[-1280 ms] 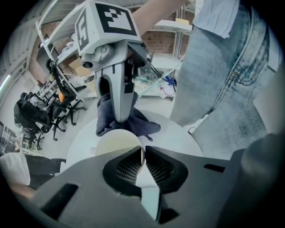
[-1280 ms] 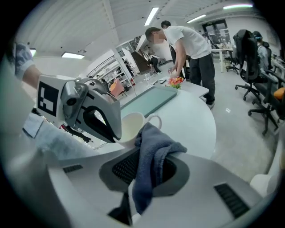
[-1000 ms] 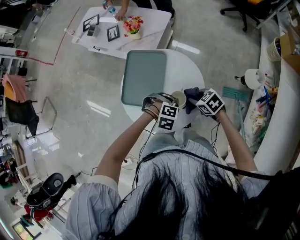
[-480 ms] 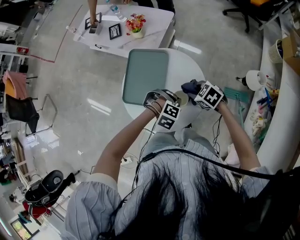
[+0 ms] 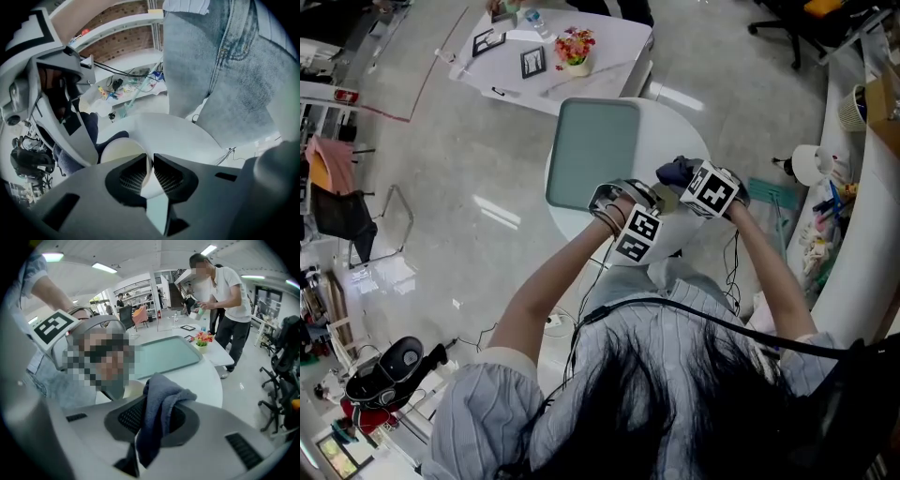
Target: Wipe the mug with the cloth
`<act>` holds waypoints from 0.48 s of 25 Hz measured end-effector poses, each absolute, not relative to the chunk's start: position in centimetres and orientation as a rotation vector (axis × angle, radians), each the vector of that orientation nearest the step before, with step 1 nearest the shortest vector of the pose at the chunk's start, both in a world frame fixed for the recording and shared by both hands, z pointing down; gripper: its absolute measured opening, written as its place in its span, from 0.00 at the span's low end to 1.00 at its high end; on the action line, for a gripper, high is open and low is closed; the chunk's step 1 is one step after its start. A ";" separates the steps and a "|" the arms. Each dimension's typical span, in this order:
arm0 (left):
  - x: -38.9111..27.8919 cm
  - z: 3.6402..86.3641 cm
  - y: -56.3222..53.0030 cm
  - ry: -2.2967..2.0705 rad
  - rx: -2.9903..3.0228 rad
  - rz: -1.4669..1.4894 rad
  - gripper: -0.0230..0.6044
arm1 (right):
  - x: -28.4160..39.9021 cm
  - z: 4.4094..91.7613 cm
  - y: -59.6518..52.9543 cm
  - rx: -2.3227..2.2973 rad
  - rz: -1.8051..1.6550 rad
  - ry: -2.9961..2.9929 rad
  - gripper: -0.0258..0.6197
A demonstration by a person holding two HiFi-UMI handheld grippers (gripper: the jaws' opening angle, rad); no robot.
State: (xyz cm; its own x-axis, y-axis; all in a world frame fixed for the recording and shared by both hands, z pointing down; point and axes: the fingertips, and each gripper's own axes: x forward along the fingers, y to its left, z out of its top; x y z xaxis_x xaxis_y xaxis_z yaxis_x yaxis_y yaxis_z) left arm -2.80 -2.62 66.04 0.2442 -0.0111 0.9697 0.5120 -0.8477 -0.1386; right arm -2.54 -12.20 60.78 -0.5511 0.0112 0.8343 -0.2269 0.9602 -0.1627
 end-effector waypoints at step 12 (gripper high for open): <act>-2.6 62.3 -3.2 0.107 -2.613 -1.625 0.11 | 0.5 57.5 -13.5 0.511 0.655 -2.304 0.16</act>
